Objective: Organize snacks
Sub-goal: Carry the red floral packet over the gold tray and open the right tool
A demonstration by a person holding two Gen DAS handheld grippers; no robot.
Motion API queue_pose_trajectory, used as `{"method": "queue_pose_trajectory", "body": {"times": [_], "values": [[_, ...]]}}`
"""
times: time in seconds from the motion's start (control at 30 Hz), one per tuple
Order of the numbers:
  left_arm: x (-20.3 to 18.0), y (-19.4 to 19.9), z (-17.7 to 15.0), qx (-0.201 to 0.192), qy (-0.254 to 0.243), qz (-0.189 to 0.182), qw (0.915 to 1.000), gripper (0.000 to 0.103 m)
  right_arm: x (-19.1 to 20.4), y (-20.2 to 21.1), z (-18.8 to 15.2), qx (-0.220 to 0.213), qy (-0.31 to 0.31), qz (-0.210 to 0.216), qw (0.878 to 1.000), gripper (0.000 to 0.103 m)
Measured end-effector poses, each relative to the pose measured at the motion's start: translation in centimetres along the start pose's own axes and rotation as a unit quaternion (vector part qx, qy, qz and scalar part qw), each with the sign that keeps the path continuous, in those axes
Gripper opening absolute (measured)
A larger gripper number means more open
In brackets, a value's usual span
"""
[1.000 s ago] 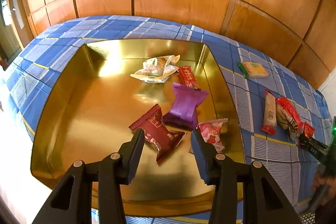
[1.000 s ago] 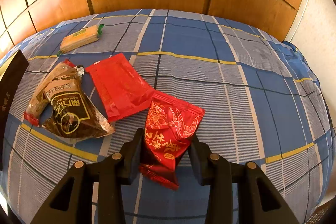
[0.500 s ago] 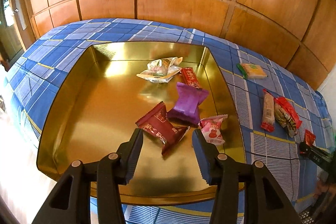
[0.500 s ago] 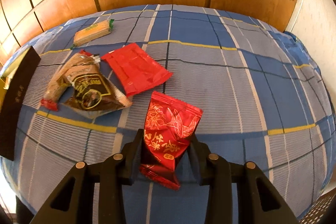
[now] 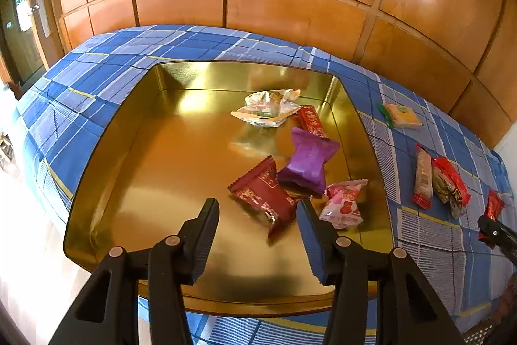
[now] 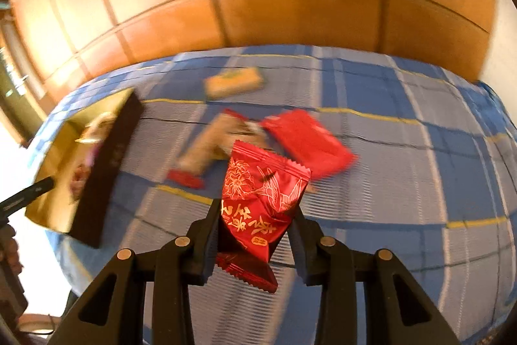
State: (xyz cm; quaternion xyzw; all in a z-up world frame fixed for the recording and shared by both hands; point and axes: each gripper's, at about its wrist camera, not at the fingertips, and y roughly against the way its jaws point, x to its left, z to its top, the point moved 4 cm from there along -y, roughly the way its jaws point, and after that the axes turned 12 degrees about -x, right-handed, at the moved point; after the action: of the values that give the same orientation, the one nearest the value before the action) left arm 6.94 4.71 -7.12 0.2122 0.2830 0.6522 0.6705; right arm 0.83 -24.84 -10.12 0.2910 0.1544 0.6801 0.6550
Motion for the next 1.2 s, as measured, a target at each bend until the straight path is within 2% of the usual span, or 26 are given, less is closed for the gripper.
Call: {"method": "queue_pose_trajectory", "body": {"times": [0.2,0.37,0.53,0.67,0.83,1.03,1.2], "values": [[2.2,0.3,0.5,-0.010,0.026,0.021,0.9994,0.051,7.7,-0.7,1.1,0.006,0.043,0.089,0.995,0.039],[4.4,0.7,0.8,-0.018,0.044,0.040,0.9980,0.051,14.1,-1.5,1.9,0.013,0.073,0.160,0.984,0.039],[5.9,0.6,0.4,-0.014,0.056,0.052,0.9970,0.051,19.4,-2.7,1.4,0.030,0.120,0.197,0.973,0.039],[6.3,0.4,0.1,-0.010,0.060,0.053,0.9967,0.051,21.7,-4.6,-0.2,0.054,0.160,0.186,0.968,0.040],[6.1,0.2,-0.3,-0.005,0.055,0.050,0.9972,0.051,21.3,-4.9,-0.9,0.057,0.167,0.174,0.969,0.040],[5.5,-0.1,-0.4,-0.001,0.050,0.045,0.9977,0.051,20.3,-4.2,-0.6,0.043,0.153,0.162,0.974,0.040],[5.1,0.1,-0.4,-0.005,0.046,0.042,0.9980,0.052,19.0,-3.2,0.3,0.008,0.141,0.115,0.983,0.040]]}}
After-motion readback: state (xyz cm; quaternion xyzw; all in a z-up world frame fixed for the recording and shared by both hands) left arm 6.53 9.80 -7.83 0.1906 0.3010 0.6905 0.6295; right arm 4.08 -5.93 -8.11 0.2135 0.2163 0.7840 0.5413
